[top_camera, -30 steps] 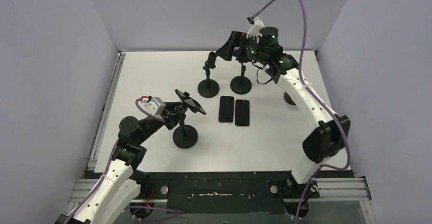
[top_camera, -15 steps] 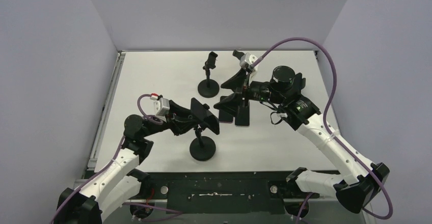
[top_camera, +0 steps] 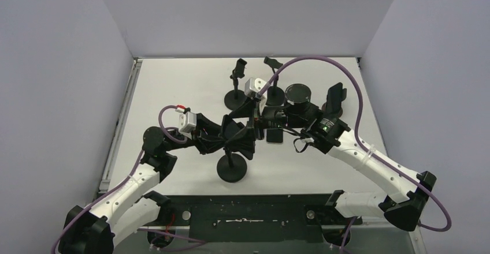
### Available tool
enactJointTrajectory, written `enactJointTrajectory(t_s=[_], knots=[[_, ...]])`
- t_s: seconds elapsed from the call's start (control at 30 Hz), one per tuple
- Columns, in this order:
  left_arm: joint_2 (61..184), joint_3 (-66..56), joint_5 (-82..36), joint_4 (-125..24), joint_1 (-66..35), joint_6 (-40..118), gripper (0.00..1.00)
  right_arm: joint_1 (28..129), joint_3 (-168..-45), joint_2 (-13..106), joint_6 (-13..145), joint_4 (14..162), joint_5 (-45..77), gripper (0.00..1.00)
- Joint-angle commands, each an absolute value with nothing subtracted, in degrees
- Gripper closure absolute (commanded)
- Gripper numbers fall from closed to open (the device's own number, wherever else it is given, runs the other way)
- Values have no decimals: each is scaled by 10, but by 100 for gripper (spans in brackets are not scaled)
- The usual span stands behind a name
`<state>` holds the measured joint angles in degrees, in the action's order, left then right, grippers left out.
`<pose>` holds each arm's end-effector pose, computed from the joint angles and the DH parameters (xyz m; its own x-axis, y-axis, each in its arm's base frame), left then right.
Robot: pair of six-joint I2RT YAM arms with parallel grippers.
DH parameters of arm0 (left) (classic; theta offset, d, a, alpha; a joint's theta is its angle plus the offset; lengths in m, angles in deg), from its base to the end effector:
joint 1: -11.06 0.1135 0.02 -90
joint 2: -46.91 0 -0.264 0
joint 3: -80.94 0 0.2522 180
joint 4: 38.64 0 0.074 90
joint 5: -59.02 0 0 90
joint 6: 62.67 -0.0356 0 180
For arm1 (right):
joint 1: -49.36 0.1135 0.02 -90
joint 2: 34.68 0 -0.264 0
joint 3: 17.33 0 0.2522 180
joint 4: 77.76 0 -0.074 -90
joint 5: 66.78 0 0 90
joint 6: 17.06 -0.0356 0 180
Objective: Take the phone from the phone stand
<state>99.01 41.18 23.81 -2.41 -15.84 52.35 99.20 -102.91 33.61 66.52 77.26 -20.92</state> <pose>0.1568 -0.1122 0.3062 -0.0648 -0.2406 -0.9685 0.9928 0.0822 -0.0869 0.1499 0.2161 0.4204 -0.1969 -0.1089 -0.9744 -0.9777 -0.0528 0.2034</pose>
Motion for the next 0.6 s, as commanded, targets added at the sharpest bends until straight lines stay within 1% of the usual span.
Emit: enactJointTrajectory(t_s=[0.0, 0.2, 0.37, 0.4, 0.5, 0.57], knots=[[970, 357, 220, 5, -167, 490, 100, 1016, -1075, 357, 693, 751, -160, 0], [968, 355, 222, -3, -168, 484, 100, 1024, -1086, 372, 704, 730, -147, 0], [966, 355, 219, -9, -169, 477, 100, 1025, -1087, 377, 707, 716, -147, 9], [966, 355, 218, -9, -169, 477, 100, 1025, -1088, 377, 707, 715, -149, 14], [968, 356, 214, -9, -169, 472, 100, 1025, -1086, 374, 709, 712, -149, 37], [967, 359, 204, -10, -169, 469, 100, 1025, -1083, 368, 710, 712, -140, 50]])
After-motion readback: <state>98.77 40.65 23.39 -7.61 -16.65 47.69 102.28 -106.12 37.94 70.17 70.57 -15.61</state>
